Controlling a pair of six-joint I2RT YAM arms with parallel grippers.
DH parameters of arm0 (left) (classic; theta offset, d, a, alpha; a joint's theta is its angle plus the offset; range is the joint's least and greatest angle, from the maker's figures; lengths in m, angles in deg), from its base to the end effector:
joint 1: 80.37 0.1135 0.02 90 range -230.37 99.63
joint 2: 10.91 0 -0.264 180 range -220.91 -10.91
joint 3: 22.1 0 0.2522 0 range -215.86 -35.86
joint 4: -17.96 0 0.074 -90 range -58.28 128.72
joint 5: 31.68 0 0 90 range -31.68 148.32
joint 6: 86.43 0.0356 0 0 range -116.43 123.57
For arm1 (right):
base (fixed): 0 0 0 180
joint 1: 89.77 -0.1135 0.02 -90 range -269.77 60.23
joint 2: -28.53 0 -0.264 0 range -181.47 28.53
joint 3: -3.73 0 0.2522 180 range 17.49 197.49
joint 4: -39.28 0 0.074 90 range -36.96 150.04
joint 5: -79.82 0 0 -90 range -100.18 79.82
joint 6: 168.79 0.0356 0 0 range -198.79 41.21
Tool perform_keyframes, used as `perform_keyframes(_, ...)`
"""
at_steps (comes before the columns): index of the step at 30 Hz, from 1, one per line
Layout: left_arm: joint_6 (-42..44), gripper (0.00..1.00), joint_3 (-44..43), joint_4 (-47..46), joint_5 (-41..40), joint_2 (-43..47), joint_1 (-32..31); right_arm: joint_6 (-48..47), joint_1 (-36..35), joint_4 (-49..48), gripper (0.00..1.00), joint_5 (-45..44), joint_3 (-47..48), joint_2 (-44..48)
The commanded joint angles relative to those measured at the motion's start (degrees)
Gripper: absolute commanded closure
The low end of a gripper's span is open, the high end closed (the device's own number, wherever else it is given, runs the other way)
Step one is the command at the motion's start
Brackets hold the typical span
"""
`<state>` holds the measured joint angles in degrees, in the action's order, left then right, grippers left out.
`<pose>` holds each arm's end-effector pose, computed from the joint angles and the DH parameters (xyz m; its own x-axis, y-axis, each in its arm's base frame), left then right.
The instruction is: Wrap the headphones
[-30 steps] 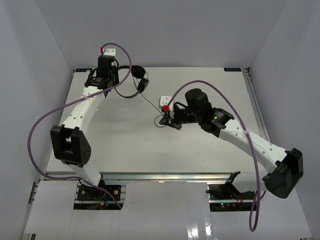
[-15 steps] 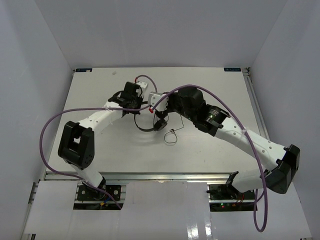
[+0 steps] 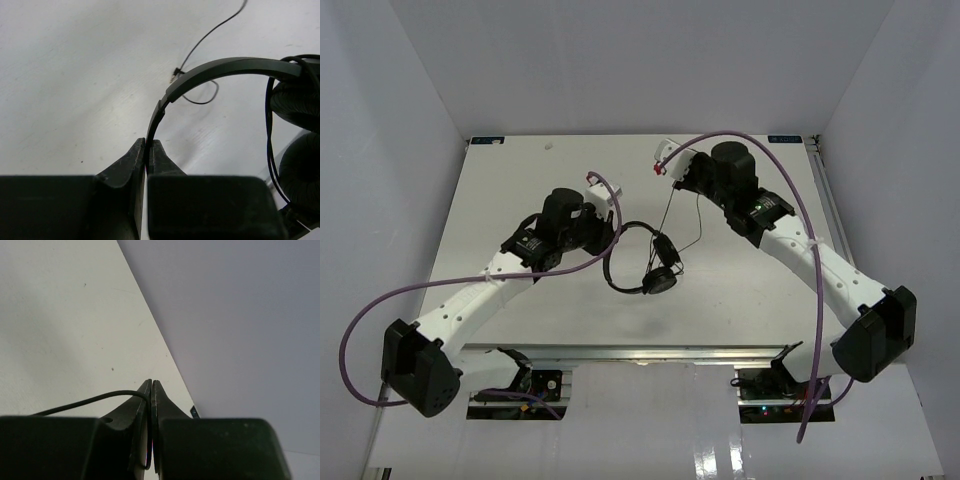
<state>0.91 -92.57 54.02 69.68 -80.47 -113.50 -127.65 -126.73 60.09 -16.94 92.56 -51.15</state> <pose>0.2215 -0.1529 0.3022 -0.5127 0.2803 -0.8115 0.6476 0.7468 -0.1512 0.2652 0.1943 0.3912 0.2740 -0.7297 -0.6264 -0.4538 0.4761 -0.7532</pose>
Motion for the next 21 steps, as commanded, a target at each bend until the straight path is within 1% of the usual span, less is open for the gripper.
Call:
perform_keyframes(1, -2.6, 1.00, -0.7, -1.6, 9.5, 5.4, -1.1, 8.3, 3.5, -2.3, 0.92, 9.6, 0.8, -2.5)
perform_keyframes(4, -4.1, 1.00, -3.1, -1.6, 11.1, 7.5, -1.1, 13.1, 6.1, -1.4, 0.92, 14.9, 1.0, -4.4)
perform_keyframes(6, -5.5, 1.00, -5.8, -1.6, 11.7, 7.9, -1.1, 16.8, 8.1, -0.6, 0.92, 20.7, 0.5, -5.7)
perform_keyframes(9, -8.1, 1.00, -10.8, -2.3, 9.8, 8.1, -1.1, 23.8, 10.9, -1.4, 0.92, 33.7, -1.7, -7.0)
perform_keyframes(11, -9.9, 1.00, -13.5, -3.1, 7.0, 7.8, -1.1, 31.1, 12.5, -3.5, 0.92, 46.8, -4.8, -8.4)
perform_keyframes(12, -10.3, 1.00, -16.0, -3.7, 5.4, 7.4, -1.1, 34.0, 12.8, -8.0, 0.92, 55.6, -7.2, -8.8)
perform_keyframes(14, -11.0, 1.00, -19.5, -4.6, 3.1, 5.8, -1.1, 50.7, 12.9, -19.4, 0.92, 66.0, -11.9, -10.3)
perform_keyframes(16, -12.1, 1.00, -23.6, -6.3, 1.0, 3.9, -1.1, 65.2, 12.2, -42.8, 0.92, 73.7, -18.4, -11.9)
perform_keyframes(18, -13.4, 1.00, -27.8, -8.0, -1.2, 2.2, -1.1, 84.3, 11.2, -60.8, 0.92, 76.2, -21.5, -13.8)
perform_keyframes(19, -14.1, 1.00, -29.5, -8.7, -2.5, 1.3, -1.1, 91.4, 10.6, -70.0, 0.91, 76.5, -22.3, -15.3)
perform_keyframes(21, -15.5, 1.00, -32.3, -9.6, -5.7, -0.6, -1.1, 101.9, 9.5, -87.8, 0.90, 76.5, -22.2, -19.5)
